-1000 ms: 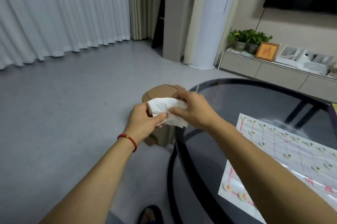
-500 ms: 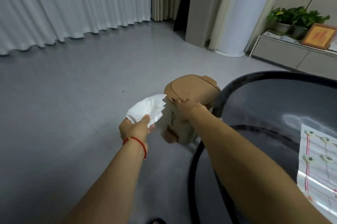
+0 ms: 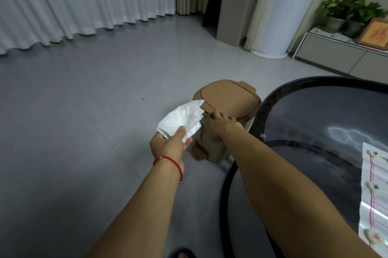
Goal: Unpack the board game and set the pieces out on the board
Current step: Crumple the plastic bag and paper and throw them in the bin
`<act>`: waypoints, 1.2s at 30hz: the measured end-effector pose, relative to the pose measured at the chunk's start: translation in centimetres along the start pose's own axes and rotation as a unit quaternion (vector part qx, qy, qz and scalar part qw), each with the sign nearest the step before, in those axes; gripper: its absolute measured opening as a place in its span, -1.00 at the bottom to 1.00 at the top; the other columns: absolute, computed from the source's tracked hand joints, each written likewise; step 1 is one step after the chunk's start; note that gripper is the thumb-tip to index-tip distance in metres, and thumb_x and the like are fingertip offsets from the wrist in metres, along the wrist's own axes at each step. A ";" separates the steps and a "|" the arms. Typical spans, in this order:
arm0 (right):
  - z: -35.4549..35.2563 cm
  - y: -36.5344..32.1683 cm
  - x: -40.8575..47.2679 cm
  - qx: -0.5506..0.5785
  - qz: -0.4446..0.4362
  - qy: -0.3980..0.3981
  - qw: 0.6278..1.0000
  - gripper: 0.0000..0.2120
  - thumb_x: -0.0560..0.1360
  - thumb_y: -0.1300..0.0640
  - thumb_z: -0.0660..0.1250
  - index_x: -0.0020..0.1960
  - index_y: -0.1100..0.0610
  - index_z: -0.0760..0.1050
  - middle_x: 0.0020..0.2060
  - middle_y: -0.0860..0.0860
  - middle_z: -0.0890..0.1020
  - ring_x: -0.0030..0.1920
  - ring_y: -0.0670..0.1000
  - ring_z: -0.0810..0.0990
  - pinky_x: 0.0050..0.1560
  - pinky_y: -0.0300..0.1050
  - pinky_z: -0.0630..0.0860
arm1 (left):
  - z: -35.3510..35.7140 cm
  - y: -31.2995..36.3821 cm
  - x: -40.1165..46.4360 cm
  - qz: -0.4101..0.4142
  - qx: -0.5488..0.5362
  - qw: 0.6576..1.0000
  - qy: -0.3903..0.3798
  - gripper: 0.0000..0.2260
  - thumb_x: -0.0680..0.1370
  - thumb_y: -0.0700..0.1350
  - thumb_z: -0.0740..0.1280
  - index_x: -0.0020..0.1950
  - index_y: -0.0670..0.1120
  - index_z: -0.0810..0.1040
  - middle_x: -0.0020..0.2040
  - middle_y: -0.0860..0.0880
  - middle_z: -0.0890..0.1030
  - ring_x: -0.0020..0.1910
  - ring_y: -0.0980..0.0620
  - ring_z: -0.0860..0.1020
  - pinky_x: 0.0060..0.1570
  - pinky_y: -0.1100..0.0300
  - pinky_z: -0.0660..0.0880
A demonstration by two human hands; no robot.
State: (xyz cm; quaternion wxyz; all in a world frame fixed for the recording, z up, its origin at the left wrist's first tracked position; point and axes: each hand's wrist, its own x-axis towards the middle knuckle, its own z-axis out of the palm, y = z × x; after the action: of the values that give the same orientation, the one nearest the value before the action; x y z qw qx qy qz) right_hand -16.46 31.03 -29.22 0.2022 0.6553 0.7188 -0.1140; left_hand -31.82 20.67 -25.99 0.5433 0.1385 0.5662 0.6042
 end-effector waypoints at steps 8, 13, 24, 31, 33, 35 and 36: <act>-0.3 -0.3 0.2 0.036 0.023 0.022 0.999 -0.34 0.55 0.18 0.23 0.60 0.05 0.09 0.44 0.13 0.17 0.45 0.25 0.16 0.40 0.38 0.15 | -1.0 0.8 -0.3 -0.035 -0.026 0.999 -0.010 -0.65 0.49 -0.27 0.49 0.26 -0.17 0.56 0.16 -0.11 0.63 -0.22 -0.01 0.67 -0.30 0.17 0.61; -0.8 0.1 0.2 0.081 0.046 0.005 0.996 -0.38 0.54 0.23 0.17 0.55 -0.05 0.12 0.41 0.15 0.16 0.42 0.26 0.14 0.40 0.41 0.10 | -1.2 1.0 -0.6 -0.028 -0.024 0.999 -0.030 -0.64 0.49 -0.25 0.50 0.27 -0.14 0.56 0.16 -0.10 0.64 -0.24 0.00 0.70 -0.29 0.17 0.61; -1.8 0.4 -1.4 -0.029 0.059 0.114 0.991 -0.28 0.56 0.07 0.26 0.63 -0.12 0.01 0.62 0.12 -0.06 0.57 0.37 -0.32 0.41 0.57 -0.28 | -1.1 1.2 -0.7 0.003 -0.010 0.999 -0.032 -0.66 0.50 -0.28 0.49 0.26 -0.15 0.58 0.17 -0.10 0.65 -0.11 -0.03 0.67 -0.22 0.14 0.63; -6.8 6.5 -4.1 0.036 -0.014 0.153 0.987 -0.64 0.54 0.08 0.24 0.32 -0.05 0.55 0.30 0.03 0.54 0.34 0.12 0.47 0.40 0.26 0.30 | -0.1 1.3 -1.4 -0.008 -0.003 0.998 -0.063 -0.64 0.51 -0.29 0.46 0.29 -0.12 0.57 0.15 -0.07 0.66 -0.13 -0.01 0.68 -0.14 0.10 0.64; -7.5 8.6 -5.2 0.081 -0.052 0.166 0.981 -0.67 0.54 0.15 0.24 0.24 -0.02 0.63 0.23 0.01 0.62 0.25 0.11 0.55 0.31 0.09 0.47 | 0.3 1.2 -1.4 -0.003 0.006 0.997 -0.071 -0.66 0.52 -0.30 0.46 0.28 -0.13 0.58 0.14 -0.07 0.67 -0.09 -0.02 0.68 -0.09 0.09 0.64; -7.0 10.4 -6.2 0.139 -0.066 0.189 0.970 -0.66 0.53 0.22 0.25 0.22 0.05 0.65 0.22 0.03 0.65 0.24 0.11 0.57 0.29 0.01 0.50 | 0.7 0.8 -1.3 0.003 0.019 0.997 -0.075 -0.67 0.51 -0.31 0.46 0.26 -0.13 0.59 0.14 -0.07 0.67 -0.07 -0.03 0.68 -0.08 0.08 0.64; -6.4 11.0 -6.5 0.169 -0.066 0.212 0.960 -0.66 0.52 0.26 0.26 0.21 0.08 0.66 0.21 0.04 0.64 0.24 0.10 0.57 0.29 0.01 0.50 | 0.9 0.5 -1.1 0.007 0.032 0.997 -0.075 -0.66 0.50 -0.31 0.47 0.26 -0.14 0.59 0.14 -0.08 0.67 -0.08 -0.03 0.68 -0.09 0.08 0.65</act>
State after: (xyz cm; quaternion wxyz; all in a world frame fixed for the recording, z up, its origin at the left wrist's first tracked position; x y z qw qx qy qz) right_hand -6.07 29.17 -19.54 -0.0770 0.6402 0.7570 -0.1054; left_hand -30.95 20.40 -24.74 0.5748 0.2045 0.5420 0.5779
